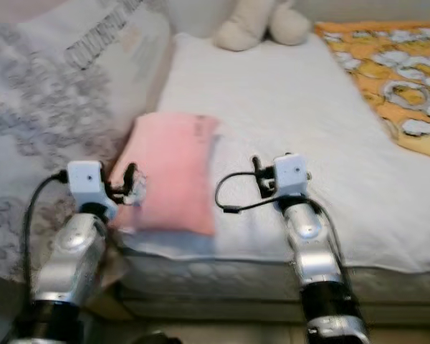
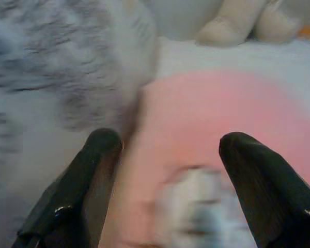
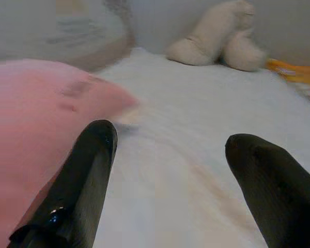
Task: Clean up the room
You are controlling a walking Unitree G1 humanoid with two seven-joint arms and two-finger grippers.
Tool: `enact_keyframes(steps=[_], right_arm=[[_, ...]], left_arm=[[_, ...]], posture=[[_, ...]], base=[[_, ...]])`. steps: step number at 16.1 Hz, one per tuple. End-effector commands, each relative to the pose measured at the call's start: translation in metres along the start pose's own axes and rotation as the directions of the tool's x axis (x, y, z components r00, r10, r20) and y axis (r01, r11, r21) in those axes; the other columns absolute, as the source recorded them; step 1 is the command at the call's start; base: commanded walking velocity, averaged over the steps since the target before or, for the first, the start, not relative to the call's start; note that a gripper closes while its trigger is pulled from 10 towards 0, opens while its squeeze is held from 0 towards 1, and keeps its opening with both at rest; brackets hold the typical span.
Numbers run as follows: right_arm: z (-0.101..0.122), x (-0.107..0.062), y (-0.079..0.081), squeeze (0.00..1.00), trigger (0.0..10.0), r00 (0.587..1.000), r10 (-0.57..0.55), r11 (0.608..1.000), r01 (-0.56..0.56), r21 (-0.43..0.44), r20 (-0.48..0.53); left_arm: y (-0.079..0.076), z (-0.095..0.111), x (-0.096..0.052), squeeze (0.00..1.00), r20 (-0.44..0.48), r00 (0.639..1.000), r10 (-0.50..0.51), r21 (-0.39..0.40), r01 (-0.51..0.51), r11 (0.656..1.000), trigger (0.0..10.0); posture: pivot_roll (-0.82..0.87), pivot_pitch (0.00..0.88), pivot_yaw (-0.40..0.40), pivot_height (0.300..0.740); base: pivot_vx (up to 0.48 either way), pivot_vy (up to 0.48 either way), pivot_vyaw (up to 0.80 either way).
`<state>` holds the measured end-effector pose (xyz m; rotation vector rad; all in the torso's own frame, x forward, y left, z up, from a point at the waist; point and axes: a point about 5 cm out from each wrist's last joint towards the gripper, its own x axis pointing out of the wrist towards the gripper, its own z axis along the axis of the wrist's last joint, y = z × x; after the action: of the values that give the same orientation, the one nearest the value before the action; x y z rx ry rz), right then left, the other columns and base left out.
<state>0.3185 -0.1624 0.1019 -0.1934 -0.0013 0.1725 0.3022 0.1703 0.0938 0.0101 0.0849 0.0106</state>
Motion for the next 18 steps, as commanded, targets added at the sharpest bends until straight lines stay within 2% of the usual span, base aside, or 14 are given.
enact_keyframes(steps=[1, 2, 4, 6, 9, 10, 11, 12, 14, 15, 16, 18], right_arm=[[-0.005, -0.001, -0.002, 0.00, 10.0, 1.000, -0.001, 1.000, 0.001, 0.001, -0.024], [-0.006, 0.001, 0.000, 0.00, 10.0, 1.000, 0.000, 1.000, 0.001, 0.017, -0.030], [-0.005, 0.007, -0.004, 0.00, 10.0, 0.999, -0.024, 0.999, 0.025, 0.044, -0.038], [-0.003, 0.019, -0.013, 0.00, 10.0, 0.996, -0.058, 0.996, 0.063, 0.068, -0.065], [0.001, 0.028, -0.024, 0.00, 10.0, 0.993, -0.096, 0.993, 0.100, 0.060, -0.068], [0.002, 0.028, -0.026, 0.00, 10.0, 0.993, -0.101, 0.993, 0.105, 0.059, -0.063], [0.005, 0.025, -0.026, 0.00, 10.0, 0.995, -0.096, 0.995, 0.098, 0.037, -0.041], [0.008, 0.017, -0.028, 0.00, 10.0, 0.995, -0.103, 0.995, 0.103, 0.004, -0.002], [0.017, -0.013, -0.028, 0.00, 10.0, 0.986, -0.149, 0.989, 0.149, 0.007, 0.073], [0.016, -0.034, -0.023, 0.00, 10.0, 0.986, -0.143, 0.989, 0.144, -0.014, 0.086], [0.013, -0.057, -0.017, 0.00, 10.0, 0.989, -0.131, 0.991, 0.133, -0.024, 0.074], [0.004, -0.098, -0.011, 0.00, 10.0, 0.995, -0.101, 0.994, 0.102, -0.047, 0.021]], left_arm=[[-0.005, 0.005, 0.006, 0.00, 0.005, 1.000, -0.009, 0.031, 0.009, 0.999, 10.0], [-0.010, 0.012, 0.016, 0.00, 0.003, 0.998, -0.060, 0.063, 0.059, 0.996, 10.0], [-0.010, 0.014, 0.025, 0.00, -0.009, 0.997, -0.077, 0.083, 0.078, 0.993, 10.0], [-0.001, 0.022, 0.038, 0.00, -0.021, 0.997, -0.072, 0.077, 0.073, 0.994, 10.0], [0.007, 0.023, 0.047, 0.00, -0.047, 0.996, -0.076, 0.080, 0.079, 0.994, 10.0], [0.008, 0.022, 0.048, 0.00, -0.051, 0.996, -0.073, 0.077, 0.076, 0.994, 10.0], [0.010, 0.024, 0.044, 0.00, -0.018, 0.998, -0.068, 0.081, 0.069, 0.994, 10.0], [0.009, 0.023, 0.033, 0.00, 0.008, 0.996, -0.088, 0.102, 0.086, 0.991, 10.0], [-0.003, 0.029, -0.007, 0.00, 0.130, 0.982, -0.136, 0.069, 0.128, 0.989, 10.0], [-0.008, 0.029, -0.032, 0.00, 0.158, 0.975, -0.156, 0.066, 0.147, 0.987, 10.0], [-0.010, 0.025, -0.055, 0.00, 0.162, 0.974, -0.160, 0.036, 0.156, 0.987, 10.0], [-0.016, 0.015, -0.096, 0.00, 0.089, 0.970, -0.228, 0.099, 0.219, 0.971, 10.0]], posture=[[-0.13, 0.000, 0.096, 0.740], [-0.13, 0.000, 0.099, 0.740], [-0.13, 0.000, 0.102, 0.740], [-0.14, 0.000, 0.126, 0.740], [-0.12, 0.000, 0.134, 0.740], [-0.13, 0.000, 0.135, 0.740], [-0.13, 0.000, 0.137, 0.740], [-0.13, 0.000, 0.133, 0.740], [-0.13, 0.000, 0.127, 0.740], [-0.13, 0.000, 0.126, 0.740], [-0.13, 0.000, 0.117, 0.740], [-0.13, 0.000, 0.102, 0.740]], base=[[0.000, 0.000, 0.00], [0.000, 0.000, 0.00], [0.000, 0.000, 0.00], [0.000, 0.000, 0.00], [0.000, 0.000, 0.00], [0.000, 0.000, 0.00], [0.000, 0.000, 0.00], [0.000, 0.000, 0.00], [0.000, 0.000, 0.00], [0.000, 0.000, 0.00], [0.000, 0.000, 0.00], [0.000, 0.000, 0.00]])
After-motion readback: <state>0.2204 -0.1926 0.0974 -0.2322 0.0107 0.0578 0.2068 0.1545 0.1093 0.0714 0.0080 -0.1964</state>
